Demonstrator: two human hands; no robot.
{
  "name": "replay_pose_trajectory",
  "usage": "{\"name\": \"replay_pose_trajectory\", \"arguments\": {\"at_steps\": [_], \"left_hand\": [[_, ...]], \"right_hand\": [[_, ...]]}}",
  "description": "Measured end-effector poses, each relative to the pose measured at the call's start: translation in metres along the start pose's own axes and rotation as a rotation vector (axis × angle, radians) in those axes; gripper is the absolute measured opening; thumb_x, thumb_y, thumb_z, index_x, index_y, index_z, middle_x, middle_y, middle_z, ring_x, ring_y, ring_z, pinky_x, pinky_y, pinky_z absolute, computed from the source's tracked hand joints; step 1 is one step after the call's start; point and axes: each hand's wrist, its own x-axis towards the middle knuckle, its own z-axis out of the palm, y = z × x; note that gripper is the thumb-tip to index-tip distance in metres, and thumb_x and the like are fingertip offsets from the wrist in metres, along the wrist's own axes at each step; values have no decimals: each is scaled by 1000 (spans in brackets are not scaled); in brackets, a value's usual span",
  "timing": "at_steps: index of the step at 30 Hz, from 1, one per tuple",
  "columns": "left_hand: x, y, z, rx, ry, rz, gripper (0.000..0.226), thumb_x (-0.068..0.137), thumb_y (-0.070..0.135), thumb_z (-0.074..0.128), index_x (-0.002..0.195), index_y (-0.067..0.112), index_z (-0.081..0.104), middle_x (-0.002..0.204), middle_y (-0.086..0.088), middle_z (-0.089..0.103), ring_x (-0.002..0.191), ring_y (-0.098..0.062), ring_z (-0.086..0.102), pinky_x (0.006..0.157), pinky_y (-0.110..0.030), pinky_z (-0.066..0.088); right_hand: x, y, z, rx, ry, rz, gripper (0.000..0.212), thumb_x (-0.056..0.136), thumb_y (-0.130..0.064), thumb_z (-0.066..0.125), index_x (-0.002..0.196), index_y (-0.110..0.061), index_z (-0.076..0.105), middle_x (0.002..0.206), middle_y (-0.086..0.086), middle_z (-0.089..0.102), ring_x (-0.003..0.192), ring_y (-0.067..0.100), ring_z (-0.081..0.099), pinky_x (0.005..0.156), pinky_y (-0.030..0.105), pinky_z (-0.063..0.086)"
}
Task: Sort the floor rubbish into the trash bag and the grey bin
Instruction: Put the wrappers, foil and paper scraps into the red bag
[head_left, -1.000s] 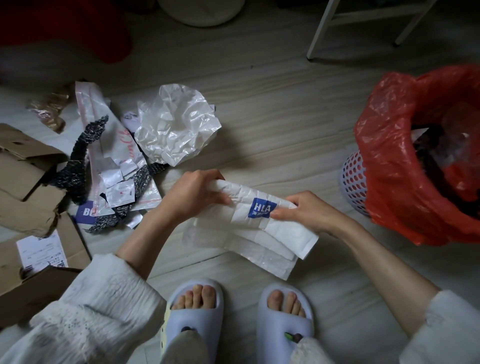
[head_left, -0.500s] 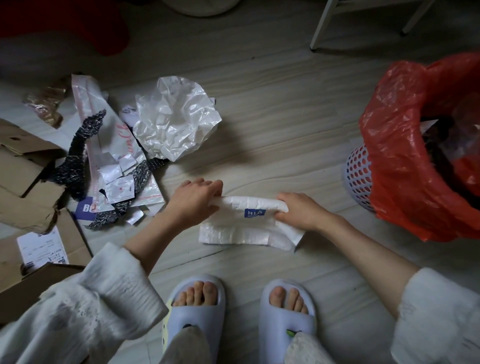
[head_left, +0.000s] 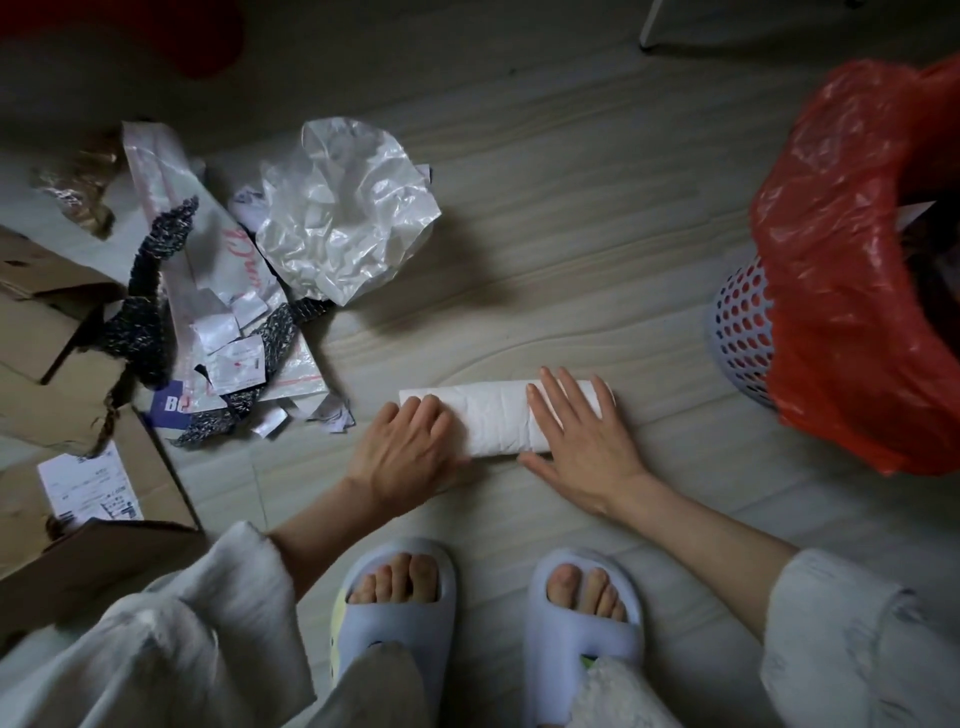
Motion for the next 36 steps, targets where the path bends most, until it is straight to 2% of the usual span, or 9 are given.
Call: {"name": "replay_pose_trajectory", "arguments": {"at_steps": [2, 4, 6, 8, 12, 19, 29, 33, 36], "left_hand": [[14, 2, -11, -2, 17, -32, 36, 69, 47, 67, 80, 13, 60, 81, -9, 59, 67, -26, 56, 56, -31, 43], [28, 5, -24, -52, -78, -81, 57, 62, 46, 78, 104, 13, 58, 107, -13, 57, 89, -29, 58, 71, -35, 46], [42, 9, -26, -155, -216, -90, 81, 73, 37, 73, 138, 15, 30, 139, -13, 36, 120, -30, 42, 95, -38, 36], [53, 13, -29, -184, -312, -53, 87, 78, 29, 70, 144, 13, 15, 139, -12, 35, 123, -28, 38, 101, -36, 31], [50, 17, -35, -273, -188, -61, 58, 80, 27, 66, 130, 12, 40, 122, -11, 47, 109, -27, 43, 88, -35, 37], [51, 28, -68, -382, 212, -197, 37, 84, 39, 62, 105, 9, 60, 100, -11, 57, 89, -30, 56, 61, -34, 34], [52, 30, -76, -663, 125, -696, 36, 86, 44, 57, 95, 10, 49, 104, -11, 56, 91, -38, 55, 67, -36, 35], [55, 24, -79, -1001, 78, -913, 25, 74, 34, 66, 81, 15, 52, 81, -3, 58, 88, -30, 57, 71, -32, 40], [56, 24, -83, -1142, 46, -872, 23, 73, 32, 70, 72, 20, 50, 73, 2, 55, 85, -27, 58, 75, -39, 48]], "right_hand": [[4, 0, -2, -12, 21, 6, 65, 82, -51, 40, 127, -8, 56, 134, 16, 53, 123, 30, 53, 100, 49, 25], [7, -4, 0, -6, 77, 22, 61, 75, -44, 62, 124, -9, 58, 128, 15, 58, 117, 31, 57, 97, 47, 27], [10, -11, -7, 37, 74, 68, 69, 62, -39, 78, 121, -10, 59, 116, 13, 62, 104, 31, 61, 89, 43, 36], [18, -16, -24, 73, 51, 123, 66, 63, -36, 79, 119, -11, 56, 113, 10, 58, 102, 30, 56, 83, 38, 42], [32, -8, -50, 220, -31, 157, 41, 80, -26, 64, 116, -11, 50, 125, 9, 43, 119, 29, 39, 95, 37, 35], [3, -7, -63, 399, 300, 372, 27, 81, -21, 63, 106, -14, 56, 103, 7, 65, 103, 28, 56, 86, 37, 31], [13, -23, -88, 598, 196, 472, 44, 92, -46, 46, 111, -7, 49, 112, 15, 63, 104, 35, 58, 75, 36, 41], [7, -38, -86, 978, 49, 470, 37, 94, -31, 45, 123, -8, 48, 121, 14, 60, 113, 33, 54, 84, 34, 40], [4, -29, -86, 1109, 54, 470, 32, 93, -21, 47, 122, -7, 52, 121, 15, 61, 112, 31, 54, 85, 31, 41]]}}
